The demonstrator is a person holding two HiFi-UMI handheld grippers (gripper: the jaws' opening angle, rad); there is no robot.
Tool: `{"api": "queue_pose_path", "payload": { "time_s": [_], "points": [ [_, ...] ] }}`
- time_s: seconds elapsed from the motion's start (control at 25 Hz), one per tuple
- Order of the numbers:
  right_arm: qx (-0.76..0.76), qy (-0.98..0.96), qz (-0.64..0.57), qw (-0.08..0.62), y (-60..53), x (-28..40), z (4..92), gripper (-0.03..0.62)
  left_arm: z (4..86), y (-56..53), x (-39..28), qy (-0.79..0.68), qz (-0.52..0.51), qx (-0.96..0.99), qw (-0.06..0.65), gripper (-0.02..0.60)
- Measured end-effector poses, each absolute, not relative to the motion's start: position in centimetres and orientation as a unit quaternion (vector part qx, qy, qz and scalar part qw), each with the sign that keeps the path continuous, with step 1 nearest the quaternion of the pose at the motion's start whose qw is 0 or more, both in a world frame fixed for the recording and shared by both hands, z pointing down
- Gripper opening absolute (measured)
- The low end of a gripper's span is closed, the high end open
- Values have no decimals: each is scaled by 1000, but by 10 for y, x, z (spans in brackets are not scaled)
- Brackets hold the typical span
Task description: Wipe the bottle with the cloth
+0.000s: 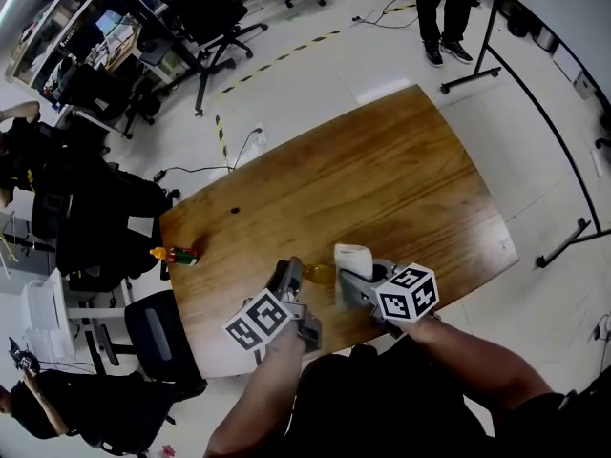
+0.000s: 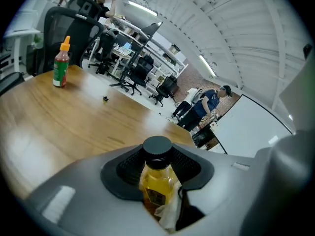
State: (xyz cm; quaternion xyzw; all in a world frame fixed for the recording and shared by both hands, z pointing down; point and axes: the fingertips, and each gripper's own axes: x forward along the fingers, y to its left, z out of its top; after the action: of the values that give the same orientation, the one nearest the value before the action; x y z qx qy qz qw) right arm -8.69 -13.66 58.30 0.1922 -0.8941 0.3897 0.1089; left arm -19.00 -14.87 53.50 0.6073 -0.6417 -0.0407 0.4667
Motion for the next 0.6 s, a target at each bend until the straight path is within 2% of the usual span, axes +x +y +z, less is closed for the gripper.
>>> {"api": "queue_pose_path", "payload": {
  "time_s": [0.4, 0.6],
  "points": [
    [220, -870, 416, 144, -137, -50, 624, 74, 536, -149, -186, -638, -33, 622, 453, 179],
    [239, -849, 433, 185, -138, -34, 643, 74, 527, -151, -184, -641, -8, 644, 417, 179]
  ]
}}
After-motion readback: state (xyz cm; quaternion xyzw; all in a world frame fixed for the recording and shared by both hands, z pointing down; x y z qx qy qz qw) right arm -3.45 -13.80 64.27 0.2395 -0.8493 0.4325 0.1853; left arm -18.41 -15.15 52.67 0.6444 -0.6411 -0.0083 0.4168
